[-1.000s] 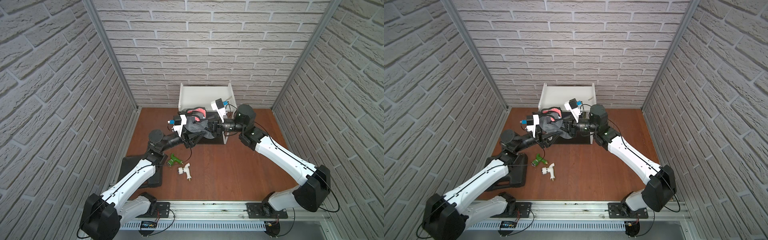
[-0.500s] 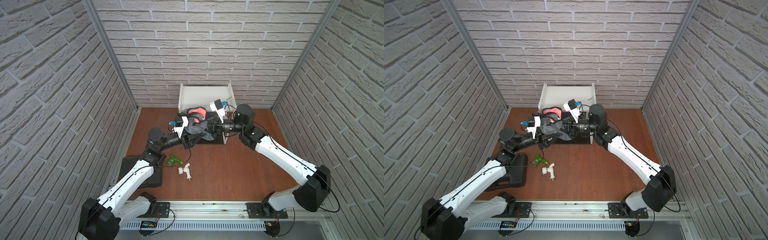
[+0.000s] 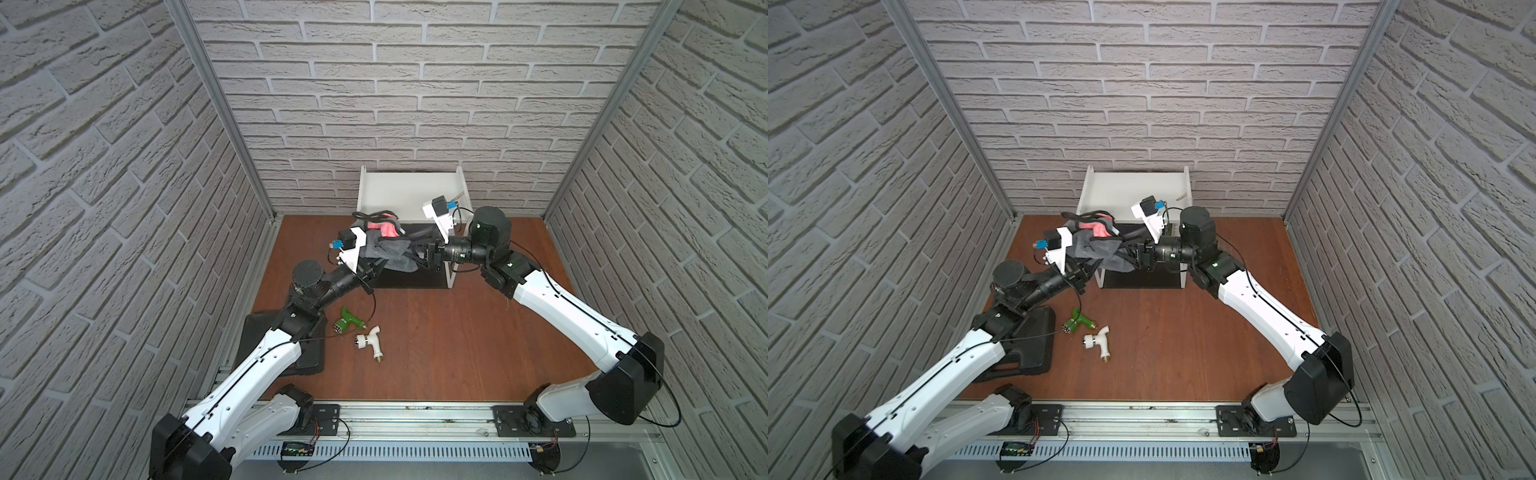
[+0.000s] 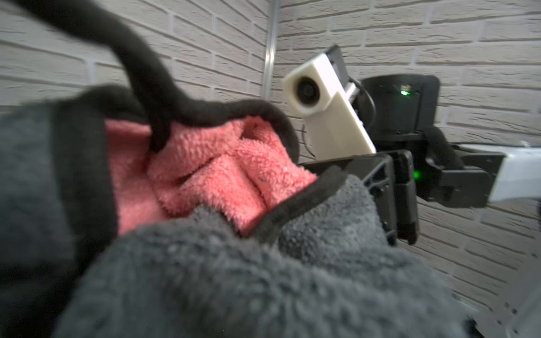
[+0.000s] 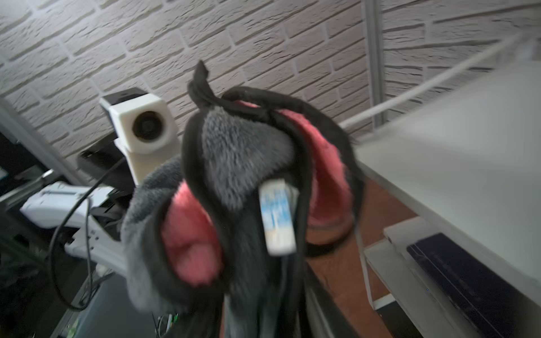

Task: Wipe the bookshelf clean with a cloth
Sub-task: Adjust the cleaning item, then wipe the dust from the shelf.

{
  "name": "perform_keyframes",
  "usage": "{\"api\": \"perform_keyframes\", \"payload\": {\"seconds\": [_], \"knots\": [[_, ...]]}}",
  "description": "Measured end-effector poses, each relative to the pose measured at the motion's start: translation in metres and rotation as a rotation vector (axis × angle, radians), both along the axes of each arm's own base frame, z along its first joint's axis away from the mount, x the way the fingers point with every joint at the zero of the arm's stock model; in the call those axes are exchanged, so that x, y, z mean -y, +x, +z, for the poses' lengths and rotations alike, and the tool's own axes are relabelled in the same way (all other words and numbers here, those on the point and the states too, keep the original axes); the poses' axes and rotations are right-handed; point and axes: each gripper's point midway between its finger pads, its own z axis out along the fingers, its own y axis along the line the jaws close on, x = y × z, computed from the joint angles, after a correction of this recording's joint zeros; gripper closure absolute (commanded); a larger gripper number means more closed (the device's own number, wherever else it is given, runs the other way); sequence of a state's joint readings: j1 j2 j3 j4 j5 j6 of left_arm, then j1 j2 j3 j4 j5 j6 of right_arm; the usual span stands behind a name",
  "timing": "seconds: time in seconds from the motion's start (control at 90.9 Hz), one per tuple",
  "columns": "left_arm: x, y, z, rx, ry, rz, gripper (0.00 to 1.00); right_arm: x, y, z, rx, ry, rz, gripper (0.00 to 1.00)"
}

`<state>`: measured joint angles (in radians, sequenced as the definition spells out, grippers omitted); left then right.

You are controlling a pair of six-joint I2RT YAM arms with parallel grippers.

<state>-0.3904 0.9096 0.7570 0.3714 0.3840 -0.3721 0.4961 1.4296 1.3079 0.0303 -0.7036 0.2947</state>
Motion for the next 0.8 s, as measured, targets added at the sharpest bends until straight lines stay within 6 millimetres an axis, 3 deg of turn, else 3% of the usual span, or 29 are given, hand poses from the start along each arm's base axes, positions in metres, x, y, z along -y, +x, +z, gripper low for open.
{"api": "perform_keyframes", "payload": {"seconds": [0.055,0.121,0.187,0.308,0.451,0.627,0.726,0.803], "knots": [[-0.022,-0.001,0.005,-0.026,-0.027,0.107,1.00,0.026,0.018,-0.015,-0.003,-0.046,-0.139,0.36],[-0.042,-0.007,0.005,-0.062,-0.047,0.177,1.00,0.060,0.028,-0.032,0.020,-0.109,-0.294,0.35],[-0.058,-0.010,-0.001,-0.121,-0.056,0.237,1.00,0.089,0.026,-0.040,0.073,-0.163,-0.409,0.36],[-0.074,-0.004,-0.015,-0.249,-0.039,0.295,1.00,0.116,0.014,-0.035,0.190,-0.209,-0.528,0.37],[-0.066,0.023,-0.011,-0.322,-0.017,0.251,1.00,0.133,0.015,-0.030,0.280,-0.217,-0.623,0.38],[-0.060,0.057,-0.016,-0.363,0.013,0.237,1.00,0.147,0.038,-0.047,0.264,-0.281,-0.736,0.37],[-0.061,0.064,-0.035,-0.403,0.012,0.248,1.00,0.151,0.050,-0.066,0.229,-0.328,-0.772,0.38],[-0.065,0.060,-0.067,-0.458,-0.005,0.267,1.00,0.151,0.057,-0.081,0.202,-0.360,-0.781,0.38]]}}
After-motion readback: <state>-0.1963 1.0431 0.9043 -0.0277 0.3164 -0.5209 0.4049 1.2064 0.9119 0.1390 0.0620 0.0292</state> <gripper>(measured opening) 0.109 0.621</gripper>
